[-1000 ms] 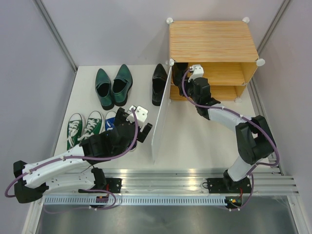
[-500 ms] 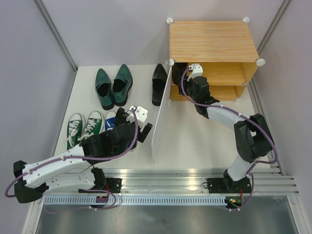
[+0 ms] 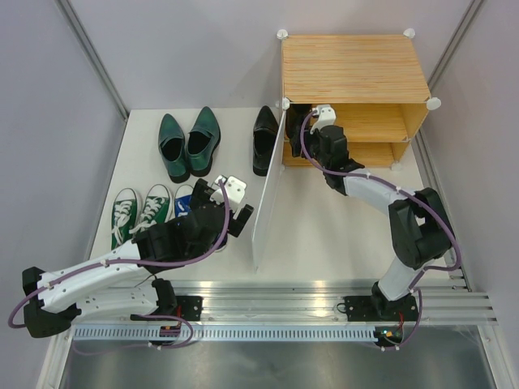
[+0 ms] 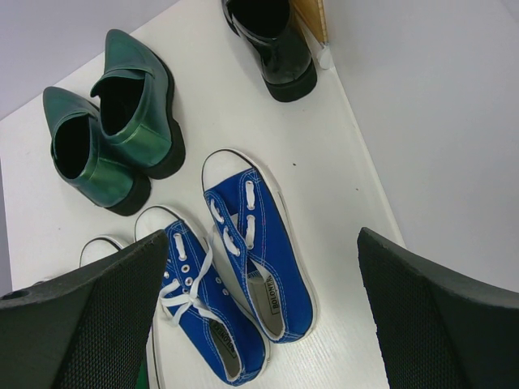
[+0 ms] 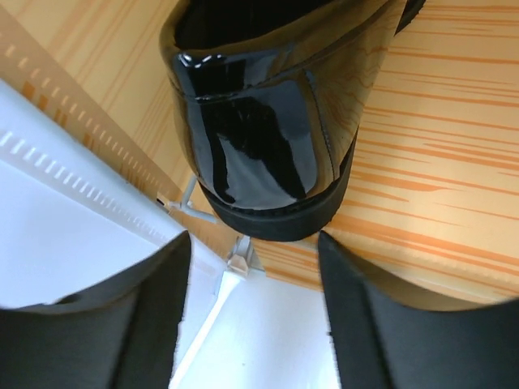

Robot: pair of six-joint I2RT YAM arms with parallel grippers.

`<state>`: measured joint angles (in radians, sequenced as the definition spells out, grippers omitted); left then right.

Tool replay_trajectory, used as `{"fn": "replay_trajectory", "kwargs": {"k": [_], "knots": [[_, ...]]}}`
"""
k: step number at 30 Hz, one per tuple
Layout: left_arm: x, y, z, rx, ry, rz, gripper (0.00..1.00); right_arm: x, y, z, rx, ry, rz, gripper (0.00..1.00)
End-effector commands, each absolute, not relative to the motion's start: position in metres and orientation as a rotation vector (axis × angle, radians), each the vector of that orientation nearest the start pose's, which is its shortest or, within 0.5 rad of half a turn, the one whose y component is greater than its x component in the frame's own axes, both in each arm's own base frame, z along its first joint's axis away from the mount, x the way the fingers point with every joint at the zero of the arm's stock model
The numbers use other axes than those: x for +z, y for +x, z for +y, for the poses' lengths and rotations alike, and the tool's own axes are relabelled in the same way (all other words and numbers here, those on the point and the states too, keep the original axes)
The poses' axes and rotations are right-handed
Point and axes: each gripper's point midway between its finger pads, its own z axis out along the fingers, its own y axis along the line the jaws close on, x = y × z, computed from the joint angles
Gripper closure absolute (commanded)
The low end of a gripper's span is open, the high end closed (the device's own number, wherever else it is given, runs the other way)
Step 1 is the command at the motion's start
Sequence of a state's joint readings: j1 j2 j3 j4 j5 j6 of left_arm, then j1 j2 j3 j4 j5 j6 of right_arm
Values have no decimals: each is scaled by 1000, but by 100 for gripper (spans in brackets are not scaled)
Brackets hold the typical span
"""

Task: Place and organize the shoes in the shoe cabinet

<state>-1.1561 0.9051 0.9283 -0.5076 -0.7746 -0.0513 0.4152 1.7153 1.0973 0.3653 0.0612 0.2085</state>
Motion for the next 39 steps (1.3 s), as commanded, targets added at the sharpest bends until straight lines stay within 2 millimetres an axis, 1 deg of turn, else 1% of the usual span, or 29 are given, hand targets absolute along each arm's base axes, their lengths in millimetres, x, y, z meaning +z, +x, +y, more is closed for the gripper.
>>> {"fn": "replay_trajectory", "kwargs": {"k": [1, 2, 3, 5, 6, 7, 8, 9, 10, 12, 13, 14, 15, 17, 18, 19, 20, 21, 24, 25, 26, 27, 28, 29, 30, 32, 34, 38, 39], "knots": [[271, 215, -189, -56, 567, 1796, 0, 207, 473, 209, 407, -166, 1803, 30], [271, 214, -189, -59, 563, 1795, 0, 209, 470, 208, 408, -167, 1804, 24], [272, 214, -189, -62, 563, 1794, 0, 206, 464, 207, 414, -174, 1818, 22], [274, 214, -189, -73, 557, 1789, 0, 217, 454, 205, 424, -169, 1805, 19], [275, 213, -188, -79, 554, 1787, 0, 212, 448, 201, 424, -162, 1820, 19], [275, 213, -188, -82, 551, 1785, 0, 224, 441, 197, 428, -150, 1795, 19], [277, 213, -187, -91, 542, 1781, 0, 224, 438, 195, 426, -139, 1794, 21], [280, 212, -186, -100, 533, 1774, 0, 217, 432, 190, 420, -122, 1815, 23], [282, 212, -185, -107, 526, 1768, 0, 225, 428, 186, 416, -106, 1797, 30], [285, 212, -182, -114, 510, 1760, 0, 220, 421, 182, 409, -92, 1807, 39], [287, 212, -181, -119, 500, 1754, 0, 225, 418, 177, 405, -68, 1802, 48], [288, 213, -179, -118, 487, 1752, 0, 224, 416, 176, 405, -61, 1806, 52], [292, 213, -176, -124, 473, 1742, 0, 218, 411, 172, 398, -52, 1823, 55], [295, 215, -171, -121, 445, 1732, 0, 227, 401, 166, 402, -15, 1803, 59], [297, 216, -169, -118, 429, 1728, 0, 220, 395, 161, 390, 2, 1823, 59], [298, 218, -166, -113, 411, 1725, 0, 234, 388, 155, 391, 22, 1791, 60], [300, 223, -162, -105, 378, 1726, 0, 231, 383, 146, 365, 58, 1795, 59], [301, 227, -159, -101, 356, 1728, 0, 242, 373, 139, 360, 80, 1775, 59], [301, 246, -151, -124, 270, 1778, 0, 252, 354, 117, 311, 143, 1757, 52], [307, 251, -148, -149, 233, 1787, 0, 255, 350, 112, 298, 164, 1751, 51], [302, 265, -143, -167, 168, 1828, 0, 257, 346, 107, 292, 190, 1747, 50], [299, 271, -138, -169, 137, 1857, 0, 264, 338, 99, 278, 213, 1726, 50], [306, 283, -124, -165, 40, 1862, 0, 261, 333, 94, 261, 219, 1738, 47], [301, 292, -124, -173, 27, 1896, 0, 260, 329, 90, 249, 228, 1737, 46], [306, 297, -120, -174, -6, 1907, 0, 264, 322, 80, 224, 276, 1724, 45], [301, 312, -110, -195, -79, 1955, 0, 259, 316, 73, 215, 311, 1727, 43], [313, 324, -99, -216, -155, 1956, 0, 261, 309, 72, 236, 316, 1712, 41], [326, 351, -108, -271, -209, 1972, 0, 250, 301, 72, 253, 318, 1722, 40], [330, 365, -114, -279, -212, 1973, 0, 249, 300, 71, 252, 325, 1721, 40]]}}
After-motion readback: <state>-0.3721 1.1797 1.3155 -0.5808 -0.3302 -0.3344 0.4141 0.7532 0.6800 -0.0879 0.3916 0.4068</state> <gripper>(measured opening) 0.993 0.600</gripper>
